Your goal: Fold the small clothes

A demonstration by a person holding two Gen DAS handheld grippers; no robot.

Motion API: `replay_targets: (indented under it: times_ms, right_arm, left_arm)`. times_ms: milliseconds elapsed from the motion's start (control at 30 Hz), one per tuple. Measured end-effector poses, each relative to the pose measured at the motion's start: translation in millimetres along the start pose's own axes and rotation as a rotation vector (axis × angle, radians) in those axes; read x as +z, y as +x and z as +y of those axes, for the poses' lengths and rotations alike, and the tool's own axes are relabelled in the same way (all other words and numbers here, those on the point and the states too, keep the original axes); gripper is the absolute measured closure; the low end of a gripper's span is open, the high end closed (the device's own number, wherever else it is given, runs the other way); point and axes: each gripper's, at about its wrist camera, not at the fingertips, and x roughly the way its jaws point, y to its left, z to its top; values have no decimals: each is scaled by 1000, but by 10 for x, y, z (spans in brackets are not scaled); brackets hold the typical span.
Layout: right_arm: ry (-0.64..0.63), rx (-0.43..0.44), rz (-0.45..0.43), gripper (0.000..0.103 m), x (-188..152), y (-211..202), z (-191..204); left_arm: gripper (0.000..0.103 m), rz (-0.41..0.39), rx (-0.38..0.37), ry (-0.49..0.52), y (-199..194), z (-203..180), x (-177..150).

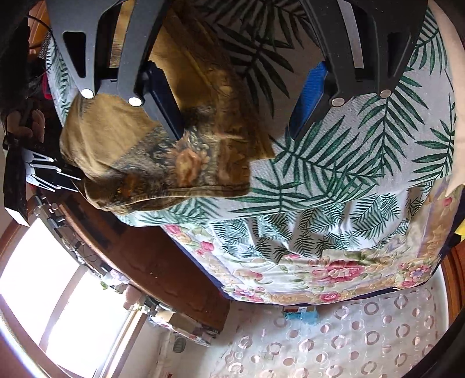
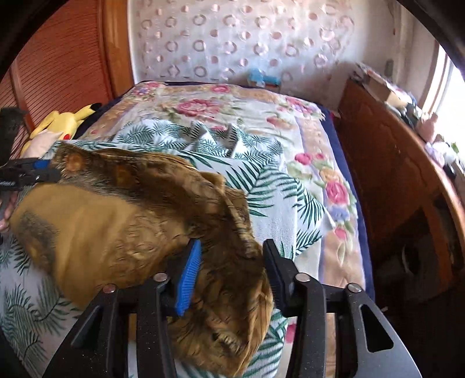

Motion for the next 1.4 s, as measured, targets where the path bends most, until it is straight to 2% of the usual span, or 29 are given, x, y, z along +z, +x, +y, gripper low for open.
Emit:
replay_targets:
  times_ms: [100, 133, 200, 333, 467, 633, 667, 767, 833, 900, 967, 1000, 1200, 1400]
  right_arm:
    - [50, 11, 13, 50, 47, 149, -54]
    - [68, 14, 16, 46, 66, 173, -78]
    - [94, 12, 19, 31, 96, 174, -107]
    - [161, 74, 38, 29, 142, 308, -221]
    - [196, 131, 40, 29, 118, 302, -287]
    - [217, 178, 42, 29, 63, 326, -389]
    - [215, 180, 41, 31, 60, 321, -398]
    - [211, 237, 44, 54, 59, 315, -386]
    - [189, 239, 48, 60, 61, 347, -346]
    - [174, 258, 52, 74, 57, 350, -326]
    - [168, 270, 49, 82, 56, 343, -336]
    - [158, 264, 42, 87, 61, 330, -336]
    - [133, 223, -65, 93, 112, 49, -312]
    - [73, 234, -190, 94, 263, -286, -133]
  left_arm:
    - [27, 14, 14, -10, 56, 51, -8]
    - [27, 17, 13, -14, 65, 66, -13]
    - [27, 17, 7, -19, 63, 88, -31]
    - [28, 12, 3, -14, 58, 88, -38]
    - [40, 8, -25, -26, 60, 108, -24]
    - [43, 4, -43, -35, 75, 116, -12]
    - [48, 5, -51, -37, 79, 115, -11]
    - [62, 19, -92, -50, 106, 113, -8]
    - [68, 21, -98, -50, 126, 92, -3]
    - [78, 29, -113, -54, 143, 90, -6]
    - [93, 32, -134, -63, 134, 92, -8]
    - [94, 24, -147, -68, 100, 85, -9]
    - [97, -72, -177, -47, -334, -2, -3]
    - [97, -200, -173, -57, -891, 49, -38]
